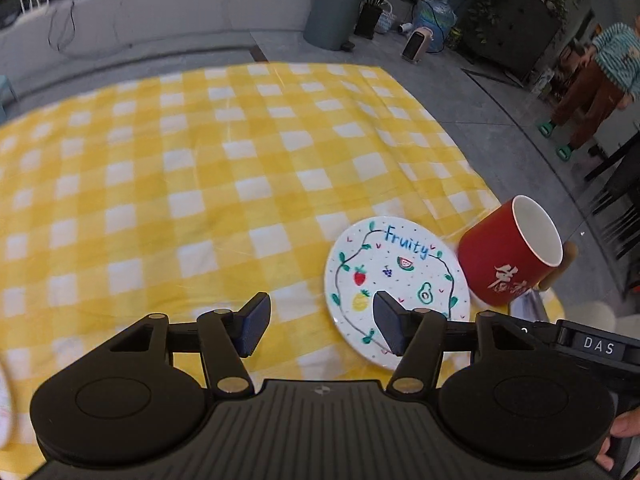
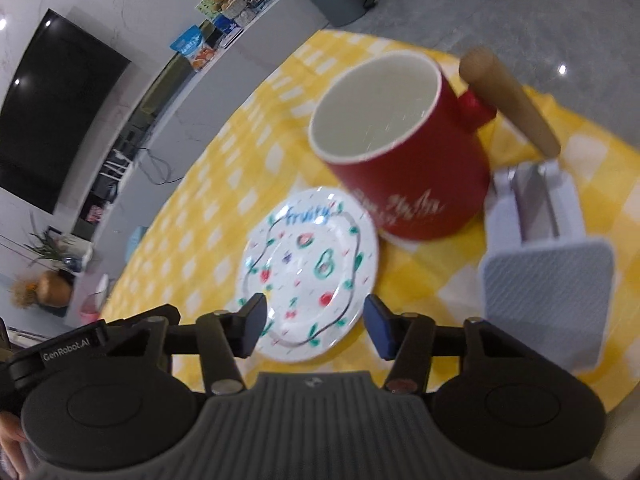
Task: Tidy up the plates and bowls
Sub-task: 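Close the left tool on the Fruity plate rim while the right tool grips it too, then lift the Fruity plate with both tools and carry it toward the bowl stack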
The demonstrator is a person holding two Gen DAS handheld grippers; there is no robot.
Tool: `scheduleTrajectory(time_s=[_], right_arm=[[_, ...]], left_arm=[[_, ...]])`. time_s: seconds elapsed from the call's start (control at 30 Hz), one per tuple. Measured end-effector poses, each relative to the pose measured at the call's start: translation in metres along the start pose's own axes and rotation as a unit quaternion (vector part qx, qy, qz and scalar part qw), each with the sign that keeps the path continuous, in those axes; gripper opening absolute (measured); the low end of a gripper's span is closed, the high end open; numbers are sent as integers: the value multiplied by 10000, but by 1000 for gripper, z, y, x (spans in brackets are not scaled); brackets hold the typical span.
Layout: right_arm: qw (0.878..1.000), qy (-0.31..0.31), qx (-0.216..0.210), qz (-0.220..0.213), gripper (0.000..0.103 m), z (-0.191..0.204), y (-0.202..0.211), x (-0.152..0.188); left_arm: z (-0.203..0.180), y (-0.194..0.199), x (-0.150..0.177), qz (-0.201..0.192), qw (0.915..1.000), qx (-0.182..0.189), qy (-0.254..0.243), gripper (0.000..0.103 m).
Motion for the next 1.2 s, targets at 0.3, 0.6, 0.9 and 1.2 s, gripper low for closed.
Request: scheduleTrajectory(time_s=[0.3,0.6,0.9,1.2], right_arm=[[9991,145,404,-18,28,-6,-18,-10],[9939,67,892,-645,15,-13,-19,-7],[9956,-49,720,-595,12,-16,-26,-9],[9988,69,477,-29,13,-9,-34,7]], left_arm=[[1,-32,2,102,9989,371,273,66],[1,-57,2,120,9955,729,595,43],[2,-62,3,83,9928,854,837,32],[-5,-50,7,300,9967,484,580,32]])
Point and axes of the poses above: each gripper's, at about its wrist camera, not at the fingertips, and y roughly against the way its jaws point, z to its left, x to its underside, the point moved 9 cm from there along -y, roughly the way its jaws point, and after that the axes turned 14 degrees about -y, right-handed, at the moved point
